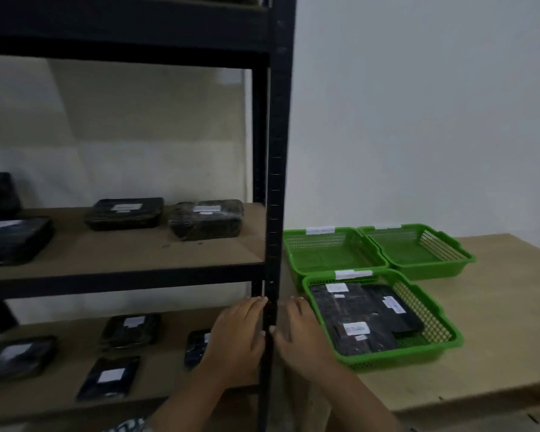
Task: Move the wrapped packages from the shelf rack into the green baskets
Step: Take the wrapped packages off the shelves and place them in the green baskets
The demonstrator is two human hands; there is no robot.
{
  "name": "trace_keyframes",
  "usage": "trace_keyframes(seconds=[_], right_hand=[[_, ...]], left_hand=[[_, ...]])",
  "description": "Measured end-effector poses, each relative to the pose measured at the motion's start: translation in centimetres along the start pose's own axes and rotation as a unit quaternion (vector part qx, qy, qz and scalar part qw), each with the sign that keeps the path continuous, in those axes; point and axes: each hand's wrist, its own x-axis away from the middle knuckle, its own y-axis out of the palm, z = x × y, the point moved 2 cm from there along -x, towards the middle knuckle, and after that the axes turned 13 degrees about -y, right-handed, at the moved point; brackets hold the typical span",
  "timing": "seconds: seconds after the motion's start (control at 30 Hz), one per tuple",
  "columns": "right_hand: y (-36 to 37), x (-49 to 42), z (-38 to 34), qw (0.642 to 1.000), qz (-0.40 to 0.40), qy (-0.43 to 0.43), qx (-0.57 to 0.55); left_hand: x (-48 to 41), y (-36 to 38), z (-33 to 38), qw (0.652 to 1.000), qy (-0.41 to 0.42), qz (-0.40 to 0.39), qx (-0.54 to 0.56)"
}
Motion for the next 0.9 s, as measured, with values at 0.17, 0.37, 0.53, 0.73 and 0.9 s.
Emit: trace_keyframes(seconds=[0.17,0.37,0.53,0.73,0.9], right_hand=[[1.3,-2.6,-6.4,0.997,0.020,-0.079,-0.011],[1.3,-8.4,-9.9,0.989,0.046,-0.133,0.039],[1.5,-14.2,-10.3,0.979,0.050,-0.158,0.120],[1.6,-20.8,-8.3,0.972,0.052,-0.129,0.191],[2.9,-23.3,-5.9,0.979,0.034,-0.080,0.186]], left_hand=[[0.6,-5.9,-4.9,0.997,-0.032,0.056,-0.032],[-2.2,-11.1,-9.2,0.990,-0.062,0.089,-0.090],[-6.1,-12.7,-12.2,0.984,-0.087,0.104,-0.114],[-10.0,-12.5,-16.3,0.983,-0.098,0.091,-0.128],[-11.2,-10.7,-19.0,0.981,-0.117,0.065,-0.139]])
